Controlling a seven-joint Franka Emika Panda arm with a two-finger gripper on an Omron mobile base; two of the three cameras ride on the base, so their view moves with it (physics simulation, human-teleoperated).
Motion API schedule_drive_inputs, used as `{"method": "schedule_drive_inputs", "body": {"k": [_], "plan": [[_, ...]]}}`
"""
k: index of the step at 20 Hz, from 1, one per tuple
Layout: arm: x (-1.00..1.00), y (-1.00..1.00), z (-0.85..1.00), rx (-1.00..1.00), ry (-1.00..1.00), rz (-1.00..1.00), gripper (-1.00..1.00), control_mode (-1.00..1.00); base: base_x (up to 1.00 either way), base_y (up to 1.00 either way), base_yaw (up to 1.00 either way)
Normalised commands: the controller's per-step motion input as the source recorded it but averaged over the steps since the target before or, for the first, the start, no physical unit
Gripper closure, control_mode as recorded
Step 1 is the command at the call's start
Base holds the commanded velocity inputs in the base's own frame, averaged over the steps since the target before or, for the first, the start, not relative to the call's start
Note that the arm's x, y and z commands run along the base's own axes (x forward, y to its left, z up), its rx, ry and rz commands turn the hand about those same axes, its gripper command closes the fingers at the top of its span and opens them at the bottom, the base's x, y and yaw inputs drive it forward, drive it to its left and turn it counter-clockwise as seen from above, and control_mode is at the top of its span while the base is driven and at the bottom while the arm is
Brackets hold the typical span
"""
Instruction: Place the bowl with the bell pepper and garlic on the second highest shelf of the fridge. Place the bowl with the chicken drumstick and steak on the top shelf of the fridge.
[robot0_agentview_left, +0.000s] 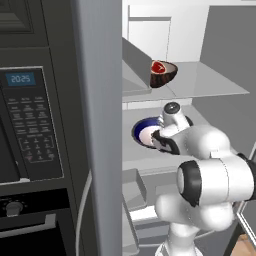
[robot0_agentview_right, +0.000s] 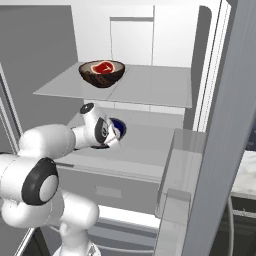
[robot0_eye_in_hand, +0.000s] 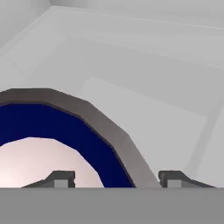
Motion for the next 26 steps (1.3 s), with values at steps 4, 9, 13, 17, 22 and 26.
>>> {"method": "schedule_drive_inputs", "body": {"k": [4, 9, 13, 17, 22, 26], "plan": [[-0.64, 0.0, 0.93, 0.0, 0.0, -0.01, -1.0, -1.0, 0.0, 0.0, 0.0], [-1.0, 0.0, 0.8, 0.0, -0.04, 0.0, -1.0, -1.0, 0.0, 0.0, 0.0], [-1.0, -0.04, 0.22, 0.0, -0.12, 0.01, -1.0, -1.0, 0.0, 0.0, 0.0], [-1.0, -0.12, 0.0, 0.0, -0.23, 0.02, -1.0, -1.0, 0.0, 0.0, 0.0], [-1.0, -0.12, 0.06, 0.0, -0.18, 0.0, -1.0, -1.0, 0.0, 0.0, 0.0], [-1.0, -0.06, 0.74, 0.0, -0.12, 0.0, -1.0, -1.0, 0.0, 0.0, 0.0]]}}
